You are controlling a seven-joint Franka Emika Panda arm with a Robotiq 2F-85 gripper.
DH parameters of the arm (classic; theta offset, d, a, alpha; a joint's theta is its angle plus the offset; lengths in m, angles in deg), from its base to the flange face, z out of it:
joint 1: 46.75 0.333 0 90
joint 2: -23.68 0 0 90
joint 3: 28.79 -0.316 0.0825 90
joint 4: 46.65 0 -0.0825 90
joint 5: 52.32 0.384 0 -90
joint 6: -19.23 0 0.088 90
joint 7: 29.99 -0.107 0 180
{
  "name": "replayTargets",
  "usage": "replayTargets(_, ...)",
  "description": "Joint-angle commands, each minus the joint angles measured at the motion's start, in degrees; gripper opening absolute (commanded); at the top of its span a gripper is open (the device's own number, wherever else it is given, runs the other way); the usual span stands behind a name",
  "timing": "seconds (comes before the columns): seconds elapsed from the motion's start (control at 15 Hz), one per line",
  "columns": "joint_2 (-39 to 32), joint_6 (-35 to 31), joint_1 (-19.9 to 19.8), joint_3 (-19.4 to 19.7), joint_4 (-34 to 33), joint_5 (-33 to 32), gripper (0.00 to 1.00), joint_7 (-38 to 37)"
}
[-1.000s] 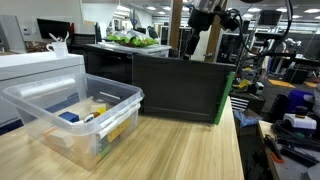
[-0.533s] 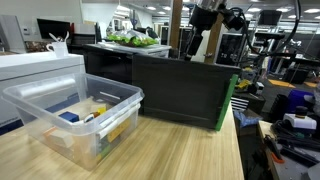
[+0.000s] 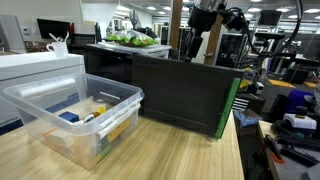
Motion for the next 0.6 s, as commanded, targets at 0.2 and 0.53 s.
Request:
replayTargets(0.2, -0.09, 0.3, 1.26, -1.88, -0.08, -0.35, 1.0, -0.17)
replayTargets(0.53, 0.81, -0.49, 2.42, -3.8, 0.81, -0.78, 1.0, -0.34)
